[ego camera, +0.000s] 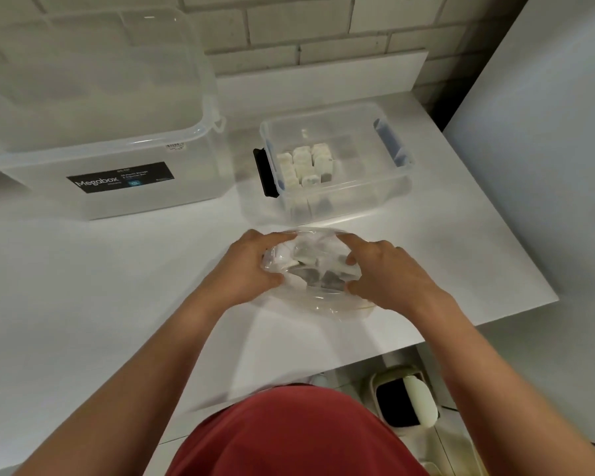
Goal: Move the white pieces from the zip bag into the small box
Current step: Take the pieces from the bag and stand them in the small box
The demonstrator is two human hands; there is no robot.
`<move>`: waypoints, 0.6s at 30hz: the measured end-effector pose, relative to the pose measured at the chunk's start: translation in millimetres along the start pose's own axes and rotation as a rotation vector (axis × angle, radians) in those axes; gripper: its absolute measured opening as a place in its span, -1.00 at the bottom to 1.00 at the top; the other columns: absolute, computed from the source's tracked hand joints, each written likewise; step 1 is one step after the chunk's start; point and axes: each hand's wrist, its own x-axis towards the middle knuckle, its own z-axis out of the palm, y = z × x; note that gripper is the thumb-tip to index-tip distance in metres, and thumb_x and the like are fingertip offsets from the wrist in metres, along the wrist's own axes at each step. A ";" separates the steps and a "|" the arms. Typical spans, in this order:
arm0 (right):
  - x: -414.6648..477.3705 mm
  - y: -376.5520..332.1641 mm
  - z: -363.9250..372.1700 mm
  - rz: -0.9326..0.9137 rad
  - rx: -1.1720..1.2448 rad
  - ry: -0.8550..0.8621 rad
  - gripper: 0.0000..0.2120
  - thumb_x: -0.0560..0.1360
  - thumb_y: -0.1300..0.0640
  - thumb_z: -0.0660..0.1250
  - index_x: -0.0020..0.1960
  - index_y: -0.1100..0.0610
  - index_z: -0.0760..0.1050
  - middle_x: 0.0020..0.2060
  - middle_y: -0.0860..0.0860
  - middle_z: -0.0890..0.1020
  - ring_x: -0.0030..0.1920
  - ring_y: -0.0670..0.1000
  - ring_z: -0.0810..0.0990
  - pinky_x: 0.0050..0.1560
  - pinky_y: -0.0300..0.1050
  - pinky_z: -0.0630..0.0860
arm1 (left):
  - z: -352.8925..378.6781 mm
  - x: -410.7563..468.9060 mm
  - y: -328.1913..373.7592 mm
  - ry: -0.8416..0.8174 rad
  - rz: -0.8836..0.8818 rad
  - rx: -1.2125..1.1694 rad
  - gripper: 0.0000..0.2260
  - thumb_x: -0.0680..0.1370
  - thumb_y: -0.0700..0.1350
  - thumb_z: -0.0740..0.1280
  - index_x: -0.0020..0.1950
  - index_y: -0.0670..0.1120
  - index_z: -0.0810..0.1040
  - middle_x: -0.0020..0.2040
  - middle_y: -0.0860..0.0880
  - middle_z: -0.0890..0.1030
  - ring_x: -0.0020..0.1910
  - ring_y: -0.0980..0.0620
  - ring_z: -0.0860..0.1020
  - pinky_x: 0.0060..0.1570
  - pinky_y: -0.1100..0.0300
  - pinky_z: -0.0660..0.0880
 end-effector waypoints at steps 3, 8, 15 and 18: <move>1.4 -5.1 11.8 -0.012 0.045 0.063 -0.27 0.50 -0.06 0.45 0.57 -0.16 0.19 0.28 -0.08 0.61 0.16 0.20 0.61 0.09 0.07 0.58 | -0.2 -2.0 -7.4 -0.077 -0.080 -0.489 -0.40 0.48 -0.40 0.44 0.33 0.21 0.60 0.31 0.04 0.62 0.22 0.10 0.61 0.24 0.21 0.55; 2.6 -5.7 25.4 -0.007 0.096 0.059 -0.29 0.46 -0.06 0.48 0.53 -0.13 0.26 0.30 -0.09 0.59 0.14 0.17 0.63 0.07 0.07 0.59 | 7.6 1.9 -14.9 -0.189 -0.145 -0.972 -0.41 0.48 -0.60 0.27 0.36 -0.08 0.60 0.43 -0.33 0.46 0.36 -0.25 0.54 0.44 -0.21 0.40; 9.3 -2.5 33.3 -0.016 0.107 0.095 -0.41 0.48 0.04 0.47 0.48 -0.04 0.41 0.28 -0.07 0.59 0.20 0.14 0.61 0.08 0.06 0.60 | 20.8 12.0 -25.6 -0.125 -0.219 -0.999 -0.40 0.42 -0.54 0.21 0.28 -0.03 0.65 0.49 -0.19 0.43 0.48 -0.10 0.43 0.18 0.01 0.43; 11.3 -3.6 33.6 -0.027 0.090 0.109 -0.28 0.48 0.04 0.48 0.57 -0.06 0.28 0.38 -0.06 0.54 0.26 0.16 0.60 0.14 0.11 0.60 | 19.6 9.3 -25.7 -0.021 -0.149 -0.624 -0.50 0.36 -0.35 0.36 0.15 0.14 0.68 0.29 -0.11 0.52 0.21 -0.03 0.57 0.12 0.07 0.51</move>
